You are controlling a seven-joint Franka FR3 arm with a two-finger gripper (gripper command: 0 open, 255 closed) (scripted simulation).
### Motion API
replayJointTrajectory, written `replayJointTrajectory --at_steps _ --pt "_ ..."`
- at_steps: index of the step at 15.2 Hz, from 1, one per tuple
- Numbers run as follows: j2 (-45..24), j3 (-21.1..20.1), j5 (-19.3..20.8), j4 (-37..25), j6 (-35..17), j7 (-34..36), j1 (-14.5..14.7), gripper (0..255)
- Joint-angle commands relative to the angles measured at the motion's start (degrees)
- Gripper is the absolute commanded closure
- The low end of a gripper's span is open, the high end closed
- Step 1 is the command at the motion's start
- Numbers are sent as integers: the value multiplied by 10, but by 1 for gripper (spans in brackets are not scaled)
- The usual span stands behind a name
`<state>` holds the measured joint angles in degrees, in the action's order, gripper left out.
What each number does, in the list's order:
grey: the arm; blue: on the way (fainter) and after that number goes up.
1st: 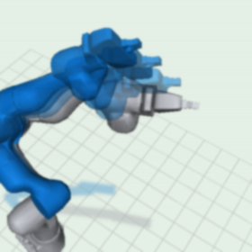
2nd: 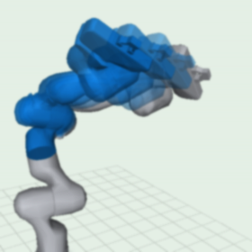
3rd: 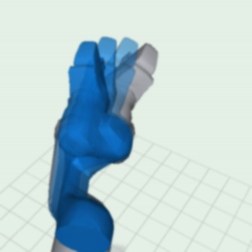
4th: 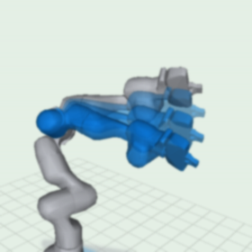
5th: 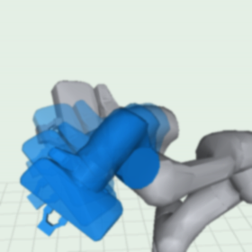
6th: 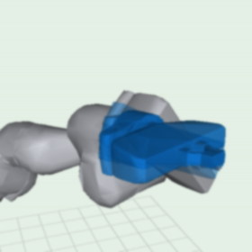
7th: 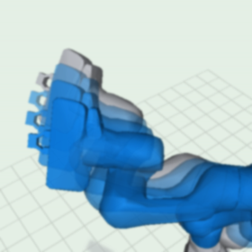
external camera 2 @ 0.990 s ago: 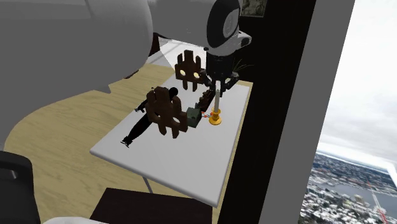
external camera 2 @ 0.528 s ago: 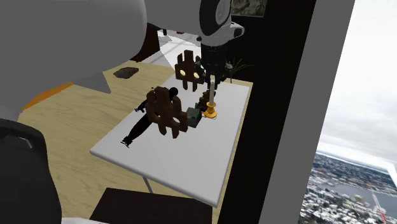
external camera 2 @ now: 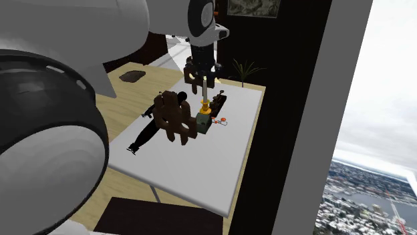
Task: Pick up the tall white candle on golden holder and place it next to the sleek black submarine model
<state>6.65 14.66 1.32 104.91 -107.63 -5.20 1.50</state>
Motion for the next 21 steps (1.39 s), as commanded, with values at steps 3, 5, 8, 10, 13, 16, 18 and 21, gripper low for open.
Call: replayJointTrajectory --at_steps 3,5,8,10,13,16,18,21 --pt "-51 -19 -8 -39 -10 35 17 255" --pt "-78 -28 -11 -64 -12 53 26 255" --pt "-123 -40 -15 -108 -12 78 39 255" --pt "-156 -48 -17 -143 -9 94 47 255" --pt "-208 -58 -20 -202 -1 118 59 255" --pt "-267 -66 -22 -275 14 140 71 255" --pt "-310 -71 -24 -333 28 154 78 255" --pt "-364 -76 -25 -401 43 170 85 255"
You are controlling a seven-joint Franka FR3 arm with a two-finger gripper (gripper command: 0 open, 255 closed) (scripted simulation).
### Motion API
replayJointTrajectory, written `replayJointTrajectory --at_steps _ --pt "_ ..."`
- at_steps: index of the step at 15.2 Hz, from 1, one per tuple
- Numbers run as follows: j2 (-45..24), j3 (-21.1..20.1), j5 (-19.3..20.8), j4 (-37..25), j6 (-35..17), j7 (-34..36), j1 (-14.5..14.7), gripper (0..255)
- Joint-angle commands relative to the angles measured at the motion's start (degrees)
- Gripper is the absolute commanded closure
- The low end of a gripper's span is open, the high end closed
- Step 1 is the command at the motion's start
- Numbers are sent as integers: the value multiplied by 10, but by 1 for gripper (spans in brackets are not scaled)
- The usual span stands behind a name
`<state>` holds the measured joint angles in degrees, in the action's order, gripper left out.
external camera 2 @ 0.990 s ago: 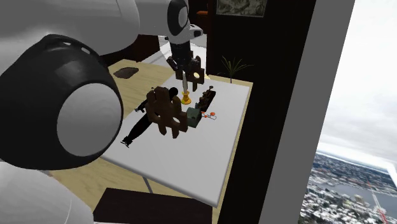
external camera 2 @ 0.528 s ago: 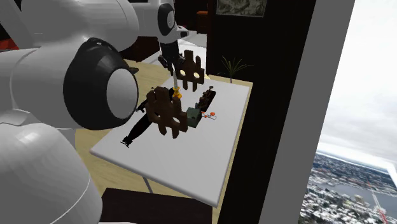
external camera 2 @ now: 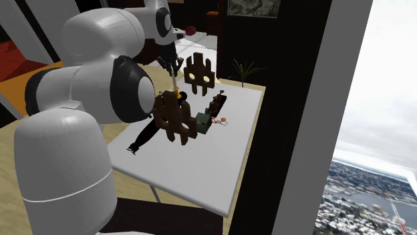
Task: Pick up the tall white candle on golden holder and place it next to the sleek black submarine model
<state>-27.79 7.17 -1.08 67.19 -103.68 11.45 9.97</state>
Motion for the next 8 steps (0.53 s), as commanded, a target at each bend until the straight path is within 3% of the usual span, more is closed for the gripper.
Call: replayJointTrajectory --at_steps 1,8 --pt "-18 -1 -1 -13 -6 3 1 255" --pt "-12 -1 0 51 -63 5 4 255"
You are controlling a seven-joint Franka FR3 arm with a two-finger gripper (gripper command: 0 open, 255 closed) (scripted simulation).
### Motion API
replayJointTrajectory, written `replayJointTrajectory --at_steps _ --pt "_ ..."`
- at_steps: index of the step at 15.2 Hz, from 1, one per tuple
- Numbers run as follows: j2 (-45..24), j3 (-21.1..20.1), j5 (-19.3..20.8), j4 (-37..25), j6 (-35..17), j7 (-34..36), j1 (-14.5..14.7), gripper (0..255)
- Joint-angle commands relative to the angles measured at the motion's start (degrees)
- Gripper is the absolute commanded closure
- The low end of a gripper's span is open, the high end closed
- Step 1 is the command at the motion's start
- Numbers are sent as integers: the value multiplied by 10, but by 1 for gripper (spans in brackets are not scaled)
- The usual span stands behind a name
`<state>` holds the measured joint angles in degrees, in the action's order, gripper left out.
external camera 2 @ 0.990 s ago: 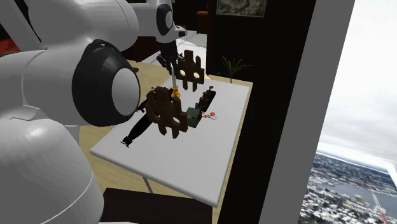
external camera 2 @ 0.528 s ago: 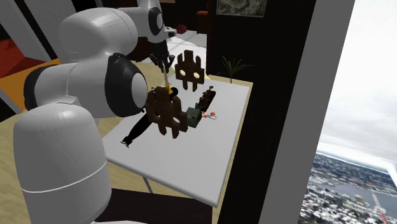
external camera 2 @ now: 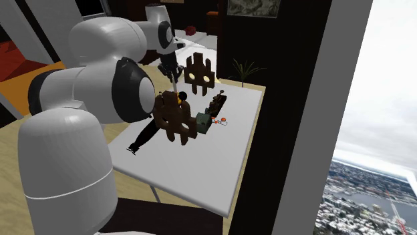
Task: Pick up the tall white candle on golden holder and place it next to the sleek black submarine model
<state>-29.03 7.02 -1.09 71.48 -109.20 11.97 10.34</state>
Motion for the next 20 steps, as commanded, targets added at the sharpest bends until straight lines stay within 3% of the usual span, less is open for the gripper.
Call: replayJointTrajectory --at_steps 1,15,20 --pt "1 0 0 16 -16 0 0 255" --pt "-13 -1 -1 103 -116 1 2 255" --pt "-15 -1 -1 106 -120 1 2 255"
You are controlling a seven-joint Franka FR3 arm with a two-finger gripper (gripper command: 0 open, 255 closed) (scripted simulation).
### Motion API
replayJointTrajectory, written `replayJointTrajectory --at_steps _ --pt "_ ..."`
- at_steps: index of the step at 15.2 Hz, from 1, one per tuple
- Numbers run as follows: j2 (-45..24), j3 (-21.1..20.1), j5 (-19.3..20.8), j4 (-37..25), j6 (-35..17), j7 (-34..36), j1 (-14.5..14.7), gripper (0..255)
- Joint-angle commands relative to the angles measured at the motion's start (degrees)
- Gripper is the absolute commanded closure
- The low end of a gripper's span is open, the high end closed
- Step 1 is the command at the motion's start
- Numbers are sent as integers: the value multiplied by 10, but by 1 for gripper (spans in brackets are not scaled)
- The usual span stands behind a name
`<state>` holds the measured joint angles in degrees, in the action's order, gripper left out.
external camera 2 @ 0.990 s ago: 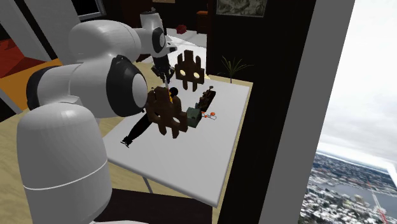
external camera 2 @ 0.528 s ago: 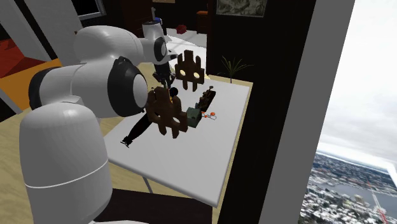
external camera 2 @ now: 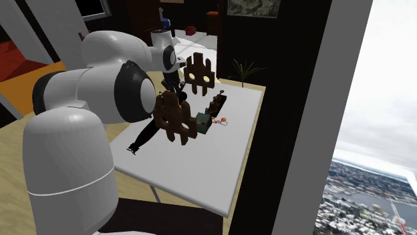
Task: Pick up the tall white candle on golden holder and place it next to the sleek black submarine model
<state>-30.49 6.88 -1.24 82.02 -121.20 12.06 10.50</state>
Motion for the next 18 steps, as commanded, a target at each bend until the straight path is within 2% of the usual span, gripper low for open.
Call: replayJointTrajectory --at_steps 1,4,5,10,14,18 --pt "0 0 0 0 0 0 0 255" --pt "0 0 0 0 0 0 0 255" --pt "0 0 0 0 0 0 0 0" --pt "0 0 0 0 0 0 0 0" --pt "31 1 3 -24 55 2 3 0" --pt "31 1 3 -24 55 2 3 0"
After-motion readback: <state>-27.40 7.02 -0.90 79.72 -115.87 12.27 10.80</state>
